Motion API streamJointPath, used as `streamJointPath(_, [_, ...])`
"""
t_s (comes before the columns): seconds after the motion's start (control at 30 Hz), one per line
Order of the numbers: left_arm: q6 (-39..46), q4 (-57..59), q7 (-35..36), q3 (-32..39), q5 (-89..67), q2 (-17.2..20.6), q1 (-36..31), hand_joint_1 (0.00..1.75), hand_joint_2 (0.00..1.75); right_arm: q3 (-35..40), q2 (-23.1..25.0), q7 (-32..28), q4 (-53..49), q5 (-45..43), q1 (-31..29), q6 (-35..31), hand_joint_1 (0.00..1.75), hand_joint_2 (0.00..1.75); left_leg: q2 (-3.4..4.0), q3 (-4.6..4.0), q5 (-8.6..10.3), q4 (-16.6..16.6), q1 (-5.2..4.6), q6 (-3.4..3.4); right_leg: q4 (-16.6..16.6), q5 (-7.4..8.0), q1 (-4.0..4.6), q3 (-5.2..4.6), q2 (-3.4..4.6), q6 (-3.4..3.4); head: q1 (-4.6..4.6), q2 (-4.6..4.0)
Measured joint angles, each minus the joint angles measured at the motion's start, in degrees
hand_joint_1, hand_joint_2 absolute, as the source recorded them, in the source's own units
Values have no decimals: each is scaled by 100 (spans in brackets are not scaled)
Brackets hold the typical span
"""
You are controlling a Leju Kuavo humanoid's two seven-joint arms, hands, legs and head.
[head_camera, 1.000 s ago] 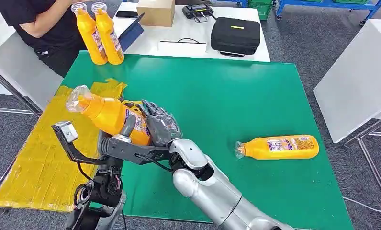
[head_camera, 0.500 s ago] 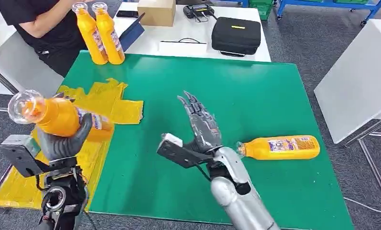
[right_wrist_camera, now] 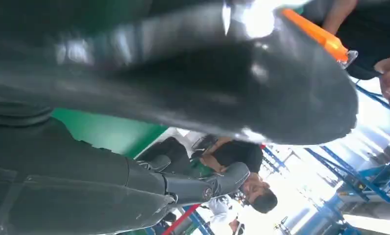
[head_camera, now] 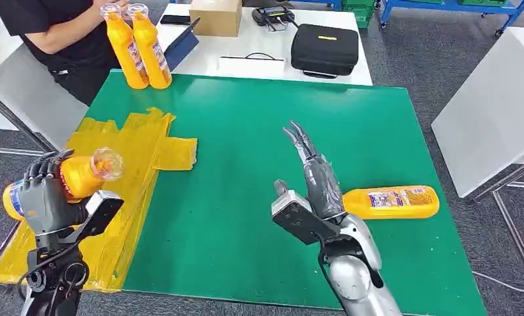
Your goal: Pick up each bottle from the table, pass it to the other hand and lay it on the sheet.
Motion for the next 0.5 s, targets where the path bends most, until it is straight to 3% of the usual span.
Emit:
streamJointPath(0.27, [4,221,134,28,-317,63,-1,175,175,-4,-55,0,-57,-20,3,0,0,0,0,0,-1,0,0,0,0,0,0,0,0,0,-4,0])
streamJointPath(0.5, [-645,991,678,-245,-1738,247,-78,175,175,-7,-81,-125,-52,-328,1,92,0,0,1,1,-1,0,0,-1,0,0,0,-2,0,-1,-4,0])
